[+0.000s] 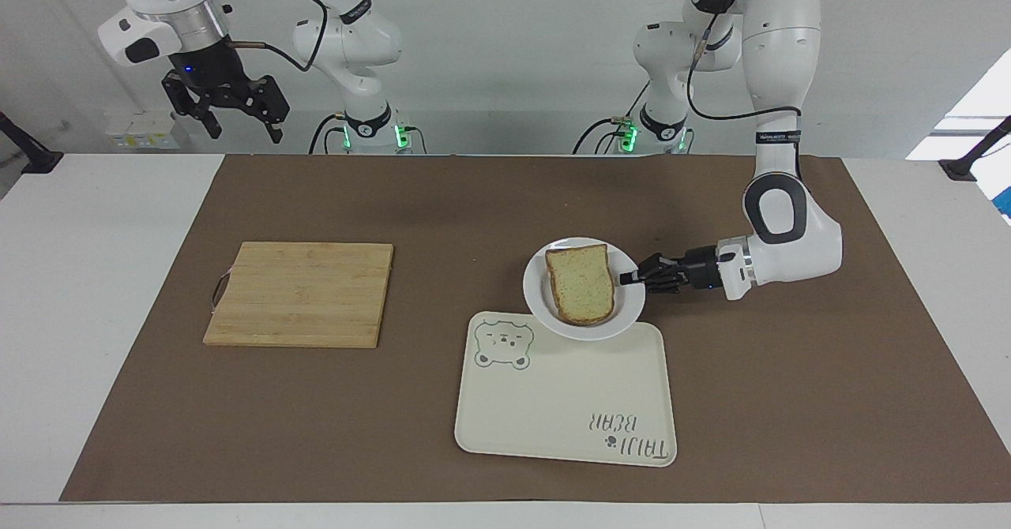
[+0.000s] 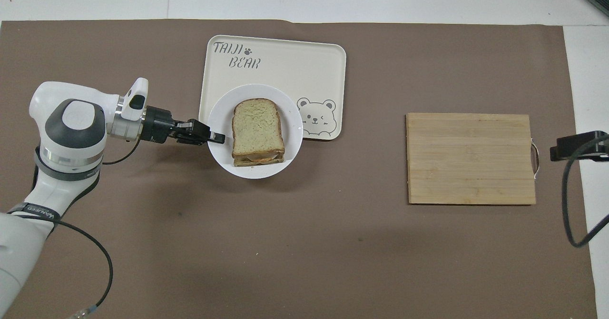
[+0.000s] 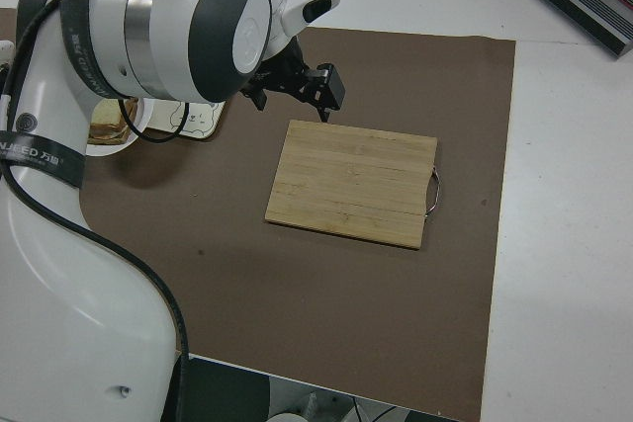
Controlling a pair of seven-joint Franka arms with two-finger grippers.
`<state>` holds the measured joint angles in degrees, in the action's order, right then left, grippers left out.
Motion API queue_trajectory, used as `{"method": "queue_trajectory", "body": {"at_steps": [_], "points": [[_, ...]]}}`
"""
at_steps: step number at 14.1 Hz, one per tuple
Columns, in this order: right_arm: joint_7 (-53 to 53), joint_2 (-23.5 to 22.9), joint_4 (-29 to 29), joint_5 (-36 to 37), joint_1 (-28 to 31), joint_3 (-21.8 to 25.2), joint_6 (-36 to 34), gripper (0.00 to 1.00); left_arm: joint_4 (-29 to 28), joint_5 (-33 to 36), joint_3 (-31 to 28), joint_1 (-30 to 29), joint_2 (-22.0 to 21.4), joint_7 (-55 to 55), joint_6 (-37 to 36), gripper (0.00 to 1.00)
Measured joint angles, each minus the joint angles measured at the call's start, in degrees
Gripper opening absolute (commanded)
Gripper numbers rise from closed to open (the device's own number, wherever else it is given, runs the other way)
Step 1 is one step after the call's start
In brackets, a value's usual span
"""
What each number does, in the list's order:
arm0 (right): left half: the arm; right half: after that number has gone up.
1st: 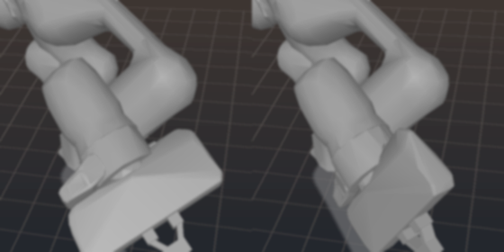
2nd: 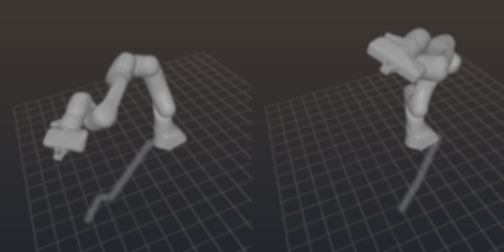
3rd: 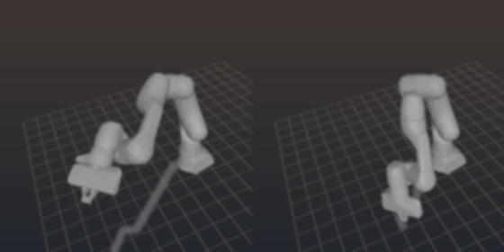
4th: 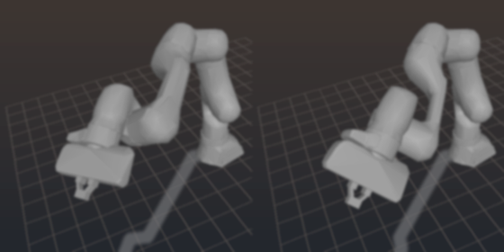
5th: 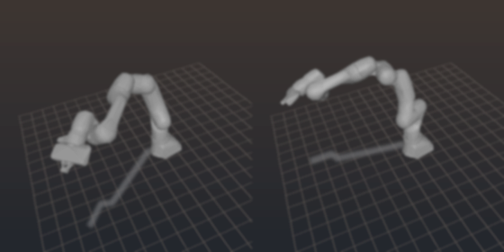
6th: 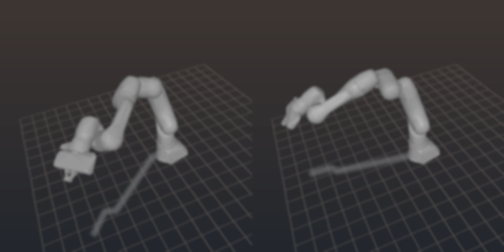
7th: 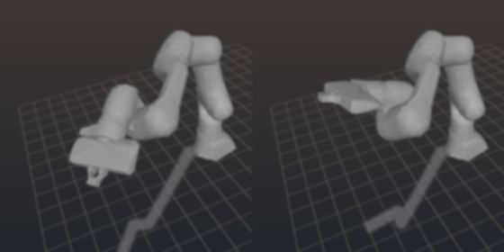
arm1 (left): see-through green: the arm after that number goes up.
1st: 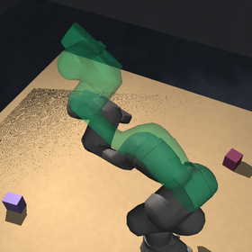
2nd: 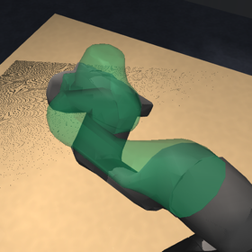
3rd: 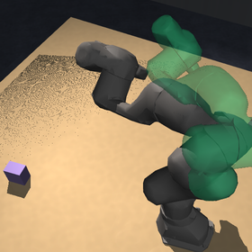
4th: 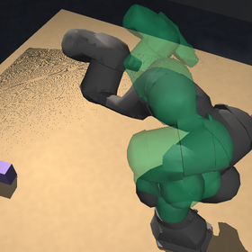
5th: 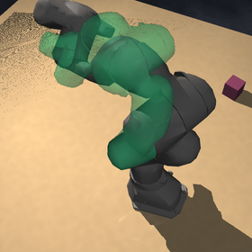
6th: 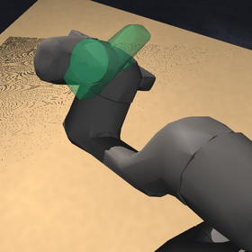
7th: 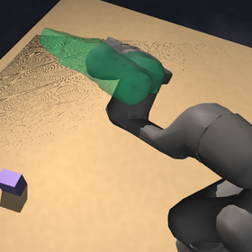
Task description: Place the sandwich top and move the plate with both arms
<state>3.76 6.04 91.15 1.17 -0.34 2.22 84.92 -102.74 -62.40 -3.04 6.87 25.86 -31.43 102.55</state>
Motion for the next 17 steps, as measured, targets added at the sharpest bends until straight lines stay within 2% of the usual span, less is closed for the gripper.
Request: {"method": "queue_trajectory", "body": {"at_steps": [3, 6, 8, 13, 16, 17], "points": [[0.0, -0.2, -0.1, 0.0, 0.0, 0.0, 0.0, 1.0, 11.8, -0.2, 0.1, 0.0, 7.5, 4.0, -0.9, 0.0], [0.0, -0.2, -0.2, 0.0, -0.1, -0.2, 0.1, 1.0, 20.5, -0.2, 0.5, 0.1, 12.5, 7.7, -0.7, 0.0], [0.0, -0.2, -0.3, 0.0, -0.1, -0.3, 0.1, 1.0, 22.1, -0.1, 0.8, 0.6, 13.8, 8.9, 1.0, 0.0], [0.0, -0.3, -0.3, 0.0, -0.2, -0.4, 0.9, 1.0, 22.3, 4.6, 1.0, 2.2, 14.9, 10.0, 4.9, 0.0], [0.0, -0.3, -0.3, 0.0, -0.2, -0.4, 0.9, 1.0, 22.3, 5.0, 1.0, 2.7, 15.8, 10.0, 6.5, 0.0], [0.0, -0.3, -0.3, 0.0, -0.2, -0.4, 0.9, 1.0, 22.3, 5.1, 1.0, 3.0, 15.9, 10.0, 7.0, 0.04]]}}
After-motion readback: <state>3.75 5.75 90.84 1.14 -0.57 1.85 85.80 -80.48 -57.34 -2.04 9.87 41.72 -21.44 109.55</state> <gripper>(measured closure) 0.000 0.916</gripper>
